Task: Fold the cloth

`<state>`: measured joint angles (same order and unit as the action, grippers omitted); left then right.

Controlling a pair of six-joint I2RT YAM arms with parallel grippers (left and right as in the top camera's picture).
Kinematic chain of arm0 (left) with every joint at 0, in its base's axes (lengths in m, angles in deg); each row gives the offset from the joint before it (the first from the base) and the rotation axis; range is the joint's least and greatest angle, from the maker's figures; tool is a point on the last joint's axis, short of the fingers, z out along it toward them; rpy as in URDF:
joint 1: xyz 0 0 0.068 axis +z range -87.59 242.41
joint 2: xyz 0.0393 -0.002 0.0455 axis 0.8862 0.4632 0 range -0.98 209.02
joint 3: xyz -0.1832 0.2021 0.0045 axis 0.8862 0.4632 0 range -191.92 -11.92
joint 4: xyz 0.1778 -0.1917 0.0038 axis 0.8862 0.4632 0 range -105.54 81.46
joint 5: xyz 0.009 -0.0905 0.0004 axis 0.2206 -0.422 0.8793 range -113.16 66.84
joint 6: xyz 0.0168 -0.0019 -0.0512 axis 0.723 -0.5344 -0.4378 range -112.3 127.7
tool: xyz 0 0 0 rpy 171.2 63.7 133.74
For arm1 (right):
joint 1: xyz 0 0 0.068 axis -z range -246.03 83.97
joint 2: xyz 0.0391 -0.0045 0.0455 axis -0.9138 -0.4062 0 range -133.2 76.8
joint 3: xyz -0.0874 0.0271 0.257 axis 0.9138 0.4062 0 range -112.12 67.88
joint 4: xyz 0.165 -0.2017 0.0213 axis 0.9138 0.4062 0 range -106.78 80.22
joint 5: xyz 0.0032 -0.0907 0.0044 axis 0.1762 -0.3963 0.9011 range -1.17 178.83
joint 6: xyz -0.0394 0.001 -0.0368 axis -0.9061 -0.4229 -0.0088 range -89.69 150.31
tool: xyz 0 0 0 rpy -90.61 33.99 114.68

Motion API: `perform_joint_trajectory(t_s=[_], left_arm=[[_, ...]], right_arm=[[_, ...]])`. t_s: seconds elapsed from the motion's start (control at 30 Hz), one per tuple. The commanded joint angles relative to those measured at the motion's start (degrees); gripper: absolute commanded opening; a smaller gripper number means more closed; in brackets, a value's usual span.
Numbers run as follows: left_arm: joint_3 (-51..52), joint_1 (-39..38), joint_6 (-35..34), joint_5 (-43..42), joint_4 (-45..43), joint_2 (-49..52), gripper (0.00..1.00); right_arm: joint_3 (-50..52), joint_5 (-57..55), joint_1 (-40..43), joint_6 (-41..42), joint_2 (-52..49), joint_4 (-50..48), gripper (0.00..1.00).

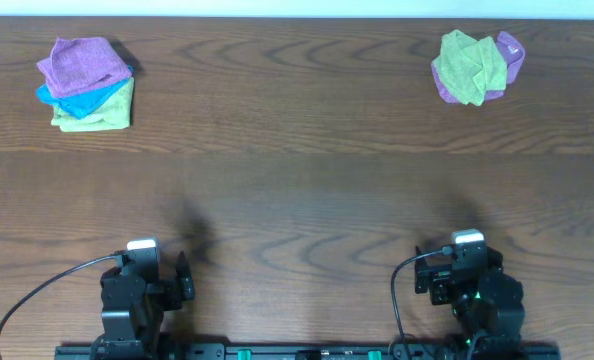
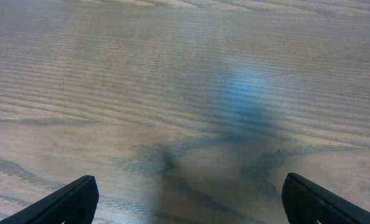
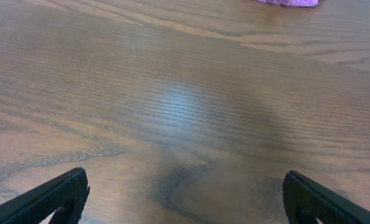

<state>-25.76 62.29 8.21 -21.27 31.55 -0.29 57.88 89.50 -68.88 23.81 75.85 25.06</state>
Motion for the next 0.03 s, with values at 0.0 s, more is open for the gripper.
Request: perform_joint_trajectory(t_s=[0.0], left_arm=[[2.4,-0.3,1.7,0.9,2.4,-0.5,0.95]], right_arm=[[0.9,0.7,0.7,0.7,0.6,0.0,0.99]])
